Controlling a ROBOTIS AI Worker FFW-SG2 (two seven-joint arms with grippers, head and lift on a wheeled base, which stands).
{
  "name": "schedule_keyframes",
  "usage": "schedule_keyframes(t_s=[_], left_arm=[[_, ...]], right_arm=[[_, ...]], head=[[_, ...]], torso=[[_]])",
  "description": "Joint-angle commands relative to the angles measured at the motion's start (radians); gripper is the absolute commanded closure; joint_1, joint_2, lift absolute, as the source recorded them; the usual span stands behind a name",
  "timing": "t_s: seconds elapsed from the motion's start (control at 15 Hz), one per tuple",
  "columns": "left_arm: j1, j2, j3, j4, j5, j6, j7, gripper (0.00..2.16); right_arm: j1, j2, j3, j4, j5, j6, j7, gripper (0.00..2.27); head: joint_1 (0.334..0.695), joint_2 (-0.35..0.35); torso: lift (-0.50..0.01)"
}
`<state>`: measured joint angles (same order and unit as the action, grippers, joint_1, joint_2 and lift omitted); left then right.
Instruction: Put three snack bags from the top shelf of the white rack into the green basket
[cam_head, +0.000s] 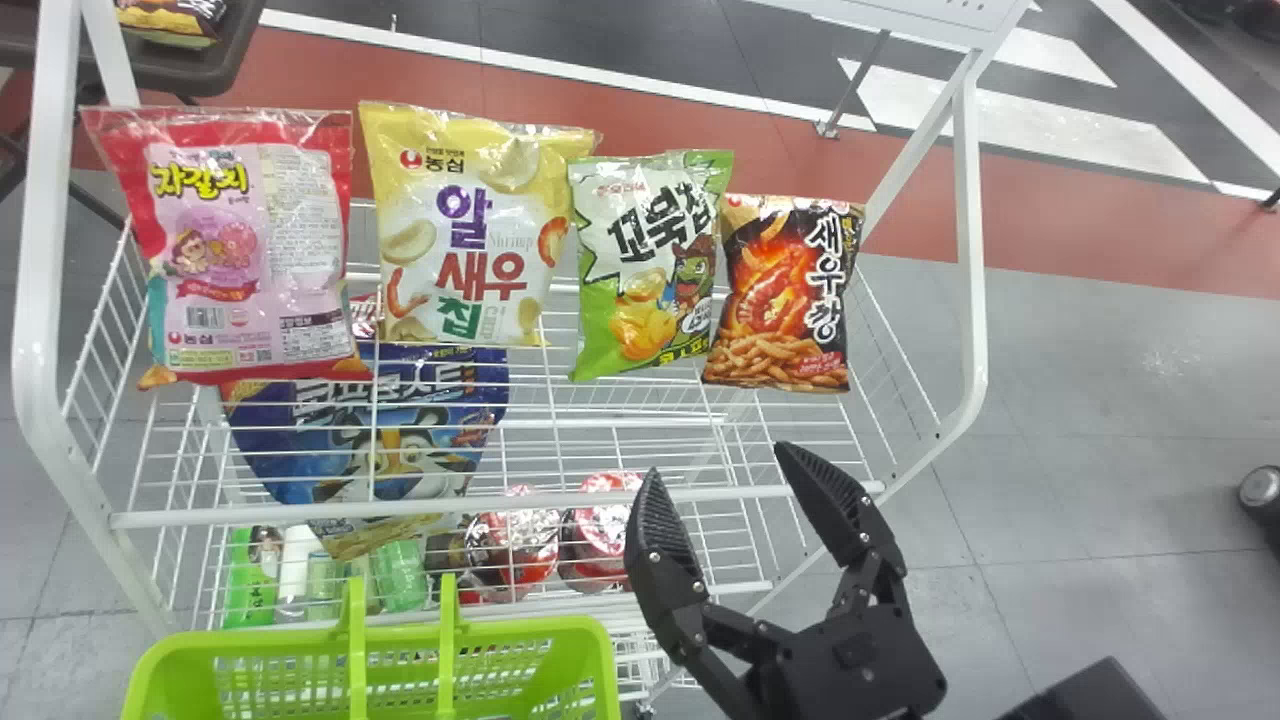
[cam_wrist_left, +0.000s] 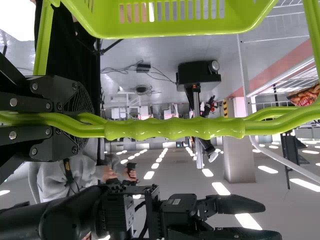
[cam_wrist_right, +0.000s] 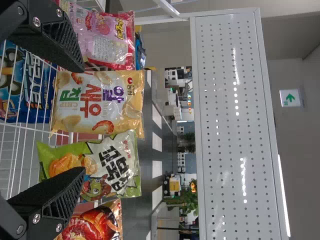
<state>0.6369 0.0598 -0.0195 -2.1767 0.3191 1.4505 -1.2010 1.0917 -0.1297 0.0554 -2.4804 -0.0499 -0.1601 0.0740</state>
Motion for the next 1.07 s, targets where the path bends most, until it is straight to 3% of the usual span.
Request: schedule_keyframes(t_s=[0.0, 0.67, 1.0], left_arm=[[0.000, 0.000, 0.001, 0.000, 0.000, 0.000, 0.000, 2.15], [0.001, -0.002, 0.001, 0.000, 0.000, 0.000, 0.000, 2.15], [0.004, 0.000, -0.003, -0.005, -0.008, 0.000, 0.008, 2.15]], right_arm=[[-0.003, -0.001, 0.000, 0.000, -0.004, -0.006, 0.000, 0.13], [-0.016, -0.001, 0.000, 0.008, -0.011, -0.009, -0.005, 0.13], [-0.210, -0.011, 0.053, 0.049, -0.005, 0.169, 0.012, 0.13]], head=[[0.695, -0.350], [0.695, -0.350], [0.695, -0.350]], torso=[[0.000], [0.000], [0.000]])
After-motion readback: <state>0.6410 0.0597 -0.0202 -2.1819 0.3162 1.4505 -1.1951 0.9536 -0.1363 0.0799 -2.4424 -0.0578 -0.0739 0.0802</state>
